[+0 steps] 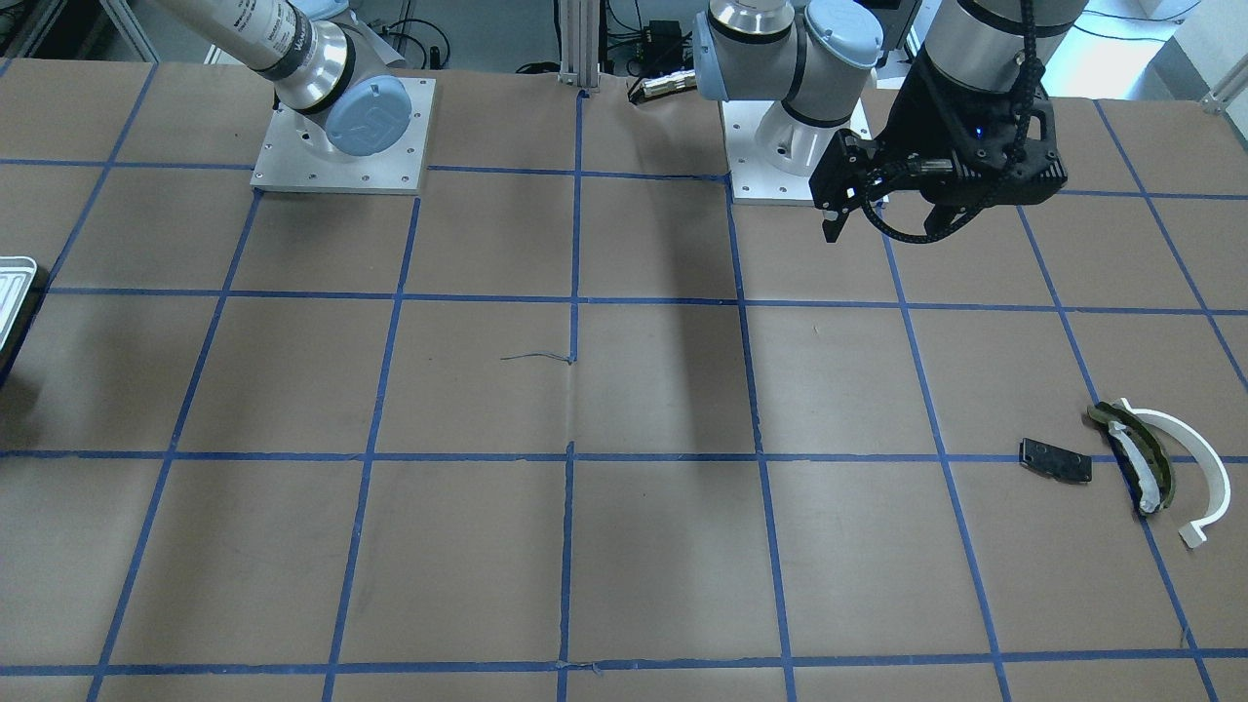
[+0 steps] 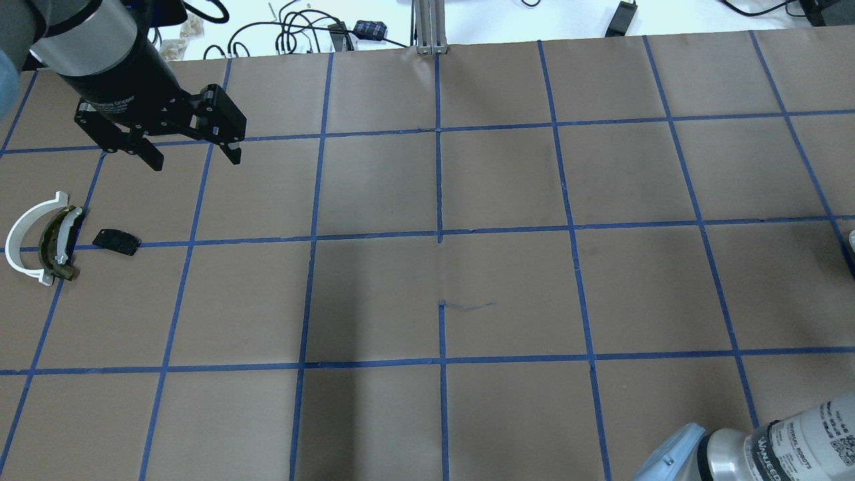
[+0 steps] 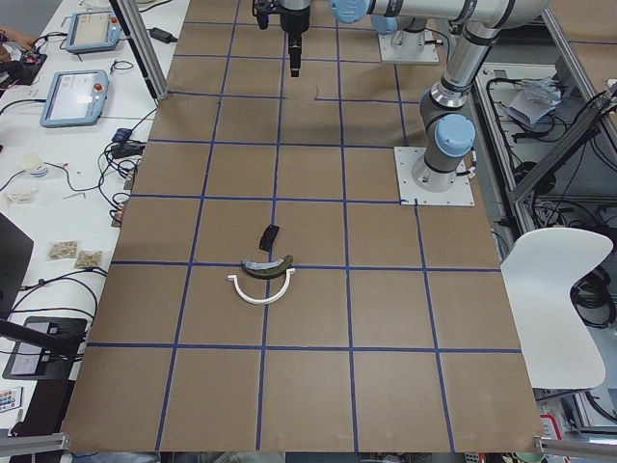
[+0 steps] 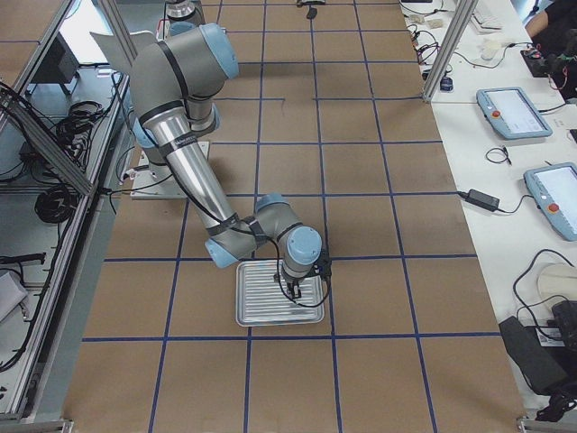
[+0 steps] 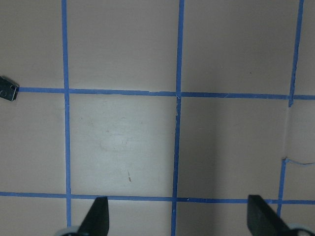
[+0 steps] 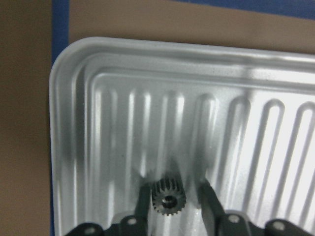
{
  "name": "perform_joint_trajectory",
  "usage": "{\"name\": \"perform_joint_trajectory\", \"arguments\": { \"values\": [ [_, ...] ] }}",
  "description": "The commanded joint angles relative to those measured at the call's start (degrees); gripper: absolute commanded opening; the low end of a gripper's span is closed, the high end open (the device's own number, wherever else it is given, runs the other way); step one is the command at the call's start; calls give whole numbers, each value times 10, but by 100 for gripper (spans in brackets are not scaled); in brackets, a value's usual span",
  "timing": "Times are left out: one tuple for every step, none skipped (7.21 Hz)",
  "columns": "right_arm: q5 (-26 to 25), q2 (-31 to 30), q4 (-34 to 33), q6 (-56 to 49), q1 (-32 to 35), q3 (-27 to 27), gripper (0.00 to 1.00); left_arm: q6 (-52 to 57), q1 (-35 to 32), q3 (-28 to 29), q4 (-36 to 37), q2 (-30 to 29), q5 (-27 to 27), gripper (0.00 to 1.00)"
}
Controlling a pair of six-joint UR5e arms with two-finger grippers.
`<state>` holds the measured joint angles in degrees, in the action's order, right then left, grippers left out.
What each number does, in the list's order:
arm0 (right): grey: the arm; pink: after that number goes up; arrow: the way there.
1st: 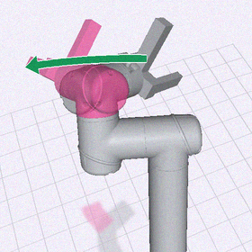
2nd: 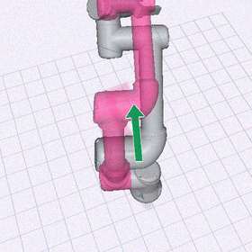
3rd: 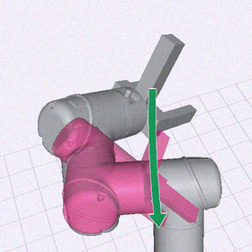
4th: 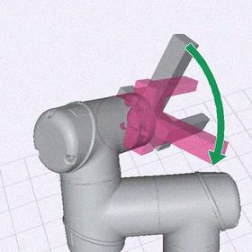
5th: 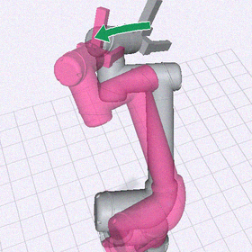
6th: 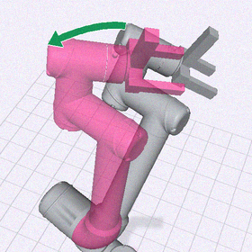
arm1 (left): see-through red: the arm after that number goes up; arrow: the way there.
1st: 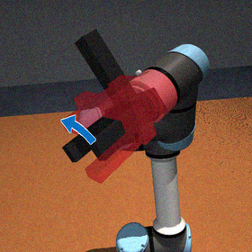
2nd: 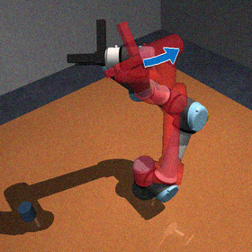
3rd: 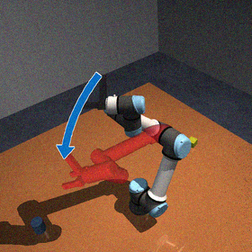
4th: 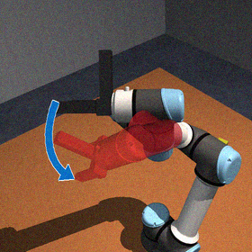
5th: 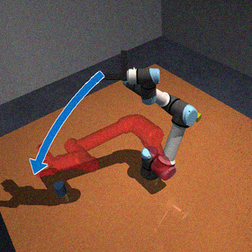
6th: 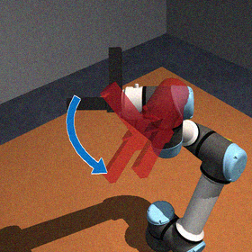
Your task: Place bearing gear from tray to pile
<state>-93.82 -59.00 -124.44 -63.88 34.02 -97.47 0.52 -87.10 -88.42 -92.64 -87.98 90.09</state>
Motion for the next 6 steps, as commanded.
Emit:
{"name": "perform_joint_trajectory", "arguments": {
  "values": [
    [0, -1, 1, 1, 0, 0, 0, 0, 0, 0, 0, 0, 0, 100],
    [-2, -3, 3, 2, 0, 2, 0, 0, 0, -1, 0, 2, 0, 100],
    [-14, -19, 7, 7, 1, 4, 0, 0, 0, -1, 0, 2, 0, 100],
    [-13, -56, 22, 27, 9, 1, 0, 0, 0, 0, 0, 2, 0, 100],
    [-4, -99, 88, 66, 18, 1, 0, 0, 0, 0, 0, 4, 0, 100],
    [-4, -142, 138, 106, 59, 1, 0, 0, 0, 0, 0, 4, 0, 100]
  ]
}}
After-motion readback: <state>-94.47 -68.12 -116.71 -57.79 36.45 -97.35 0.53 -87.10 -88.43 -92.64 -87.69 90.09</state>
